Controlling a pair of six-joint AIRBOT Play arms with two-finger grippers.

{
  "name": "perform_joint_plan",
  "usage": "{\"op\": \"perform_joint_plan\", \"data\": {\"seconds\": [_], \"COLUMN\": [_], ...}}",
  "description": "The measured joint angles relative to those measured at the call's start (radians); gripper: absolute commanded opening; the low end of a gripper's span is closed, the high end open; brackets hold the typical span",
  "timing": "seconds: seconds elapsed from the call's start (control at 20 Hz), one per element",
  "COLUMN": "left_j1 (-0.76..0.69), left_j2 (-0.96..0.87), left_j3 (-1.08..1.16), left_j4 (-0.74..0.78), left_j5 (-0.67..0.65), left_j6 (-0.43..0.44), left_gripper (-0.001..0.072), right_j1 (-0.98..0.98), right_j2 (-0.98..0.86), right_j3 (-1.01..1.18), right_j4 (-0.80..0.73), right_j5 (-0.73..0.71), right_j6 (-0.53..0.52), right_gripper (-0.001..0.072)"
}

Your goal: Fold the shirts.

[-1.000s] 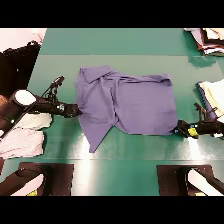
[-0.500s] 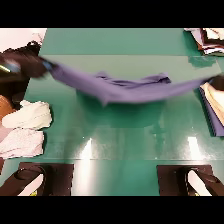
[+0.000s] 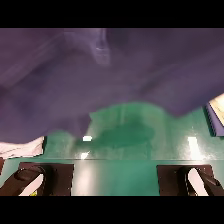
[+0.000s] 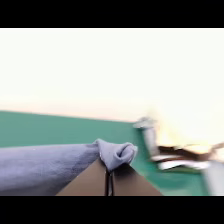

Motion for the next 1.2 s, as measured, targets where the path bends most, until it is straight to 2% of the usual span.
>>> {"op": "perform_joint_plan", "data": {"seconds": [0.1, 0.25, 0.4, 0.6, 0.7, 0.9, 1.05, 1.2], "left_j1": [-0.001, -0.001, -0.001, 0.000, 0.000, 0.000, 0.000, 0.006], "left_j2": [0.000, -0.004, -0.042, -0.193, -0.303, -0.536, -0.685, -0.773], "left_j3": [0.012, -0.116, -0.350, -0.663, -0.753, -0.808, -0.732, -0.633], "left_j4": [-0.029, 0.026, 0.082, 0.114, 0.120, 0.121, 0.121, 0.121], "left_j5": [-0.017, -0.058, -0.080, -0.077, -0.044, 0.137, 0.242, 0.286], "left_j6": [-0.022, -0.041, -0.050, -0.053, -0.044, -0.023, -0.018, 0.023], "left_gripper": [0.0024, 0.0025, 0.0024, 0.0024, 0.0024, 0.0024, 0.0024, 0.0024], "right_j1": [-0.038, -0.024, 0.048, 0.161, 0.201, 0.251, 0.262, 0.268], "right_j2": [-0.037, -0.120, -0.234, -0.422, -0.528, -0.736, -0.865, -0.945], "right_j3": [0.080, 0.097, -0.005, -0.190, -0.263, -0.281, -0.192, -0.091], "right_j4": [-0.013, -0.018, -0.023, -0.085, -0.115, -0.130, -0.115, -0.099], "right_j5": [0.070, 0.166, 0.246, 0.318, 0.312, 0.219, 0.143, 0.102], "right_j6": [-0.001, 0.000, 0.002, 0.010, 0.018, 0.027, 0.029, 0.030], "right_gripper": [0.0012, 0.0012, 0.0012, 0.0012, 0.0012, 0.0012, 0.0012, 0.0012]}}
